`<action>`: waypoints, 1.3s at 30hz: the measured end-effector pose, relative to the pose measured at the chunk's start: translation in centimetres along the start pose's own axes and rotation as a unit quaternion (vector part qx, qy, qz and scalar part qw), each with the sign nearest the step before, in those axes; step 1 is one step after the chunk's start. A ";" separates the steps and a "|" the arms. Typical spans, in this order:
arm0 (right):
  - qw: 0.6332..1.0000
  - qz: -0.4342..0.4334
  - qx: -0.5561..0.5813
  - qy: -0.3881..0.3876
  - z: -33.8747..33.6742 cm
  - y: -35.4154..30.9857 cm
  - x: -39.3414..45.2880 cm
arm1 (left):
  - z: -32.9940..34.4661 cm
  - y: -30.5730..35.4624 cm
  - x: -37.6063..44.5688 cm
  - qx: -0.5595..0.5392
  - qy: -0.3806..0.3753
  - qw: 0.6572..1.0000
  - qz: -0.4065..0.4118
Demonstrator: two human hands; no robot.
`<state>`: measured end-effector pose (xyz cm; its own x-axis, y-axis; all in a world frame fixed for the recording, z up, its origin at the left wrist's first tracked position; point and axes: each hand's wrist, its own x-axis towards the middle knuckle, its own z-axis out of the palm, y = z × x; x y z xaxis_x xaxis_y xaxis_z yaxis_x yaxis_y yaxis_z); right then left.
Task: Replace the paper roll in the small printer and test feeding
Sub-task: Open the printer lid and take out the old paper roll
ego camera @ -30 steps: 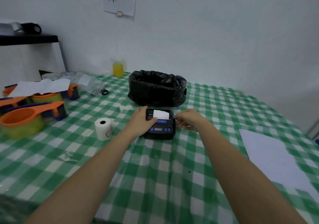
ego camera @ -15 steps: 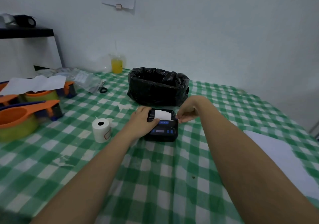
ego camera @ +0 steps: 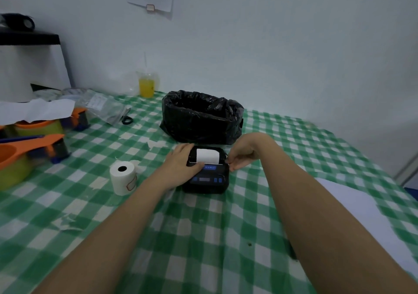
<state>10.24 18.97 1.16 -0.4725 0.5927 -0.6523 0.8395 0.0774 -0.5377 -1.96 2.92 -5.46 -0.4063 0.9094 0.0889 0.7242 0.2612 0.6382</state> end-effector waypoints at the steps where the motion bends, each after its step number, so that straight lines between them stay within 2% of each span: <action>1: 1.000 -0.001 0.000 -0.001 0.1 0.0 0.0 | 0.0 0.0 0.0 -0.002 0.000 1.000 0.001; 5: 0.999 -0.043 0.021 0.024 0.5 0.6 -0.9 | -0.4 0.1 0.0 0.002 -0.009 1.000 0.006; 10: 0.977 -0.154 -0.019 0.150 2.0 2.1 -2.2 | -0.8 0.2 0.2 -0.014 -0.012 1.000 0.000; 14: 0.923 -0.254 -0.077 0.278 3.8 3.4 -2.1 | -1.1 0.0 0.4 -0.038 -0.018 0.999 -0.012; 17: 0.893 -0.324 -0.087 0.299 4.8 3.8 -1.8 | -1.5 0.2 0.5 -0.041 -0.034 0.998 -0.012; 21: 0.886 -0.331 -0.031 0.324 4.6 3.3 -0.8 | -1.7 0.5 0.5 -0.041 -0.037 0.998 -0.005; 27: 0.901 -0.307 0.087 0.296 4.0 2.3 0.4 | -1.8 0.3 0.3 -0.058 -0.021 0.998 0.014; 33: 0.899 -0.275 0.137 0.311 4.4 1.0 1.5 | -2.1 0.4 0.4 0.002 -0.025 0.999 0.031; 35: 0.890 -0.274 0.130 0.342 4.8 0.9 1.5 | -2.4 0.4 0.6 0.008 -0.043 0.999 0.027; 39: 0.848 -0.302 0.101 0.423 5.4 1.7 0.7 | -2.5 0.4 0.8 0.016 -0.051 0.998 0.020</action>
<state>9.89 15.23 -3.07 -0.3665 0.8636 0.3462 0.4099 0.4838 -0.7732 -3.34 2.91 -3.20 -0.3183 0.9474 0.0344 0.7574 0.2323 0.6103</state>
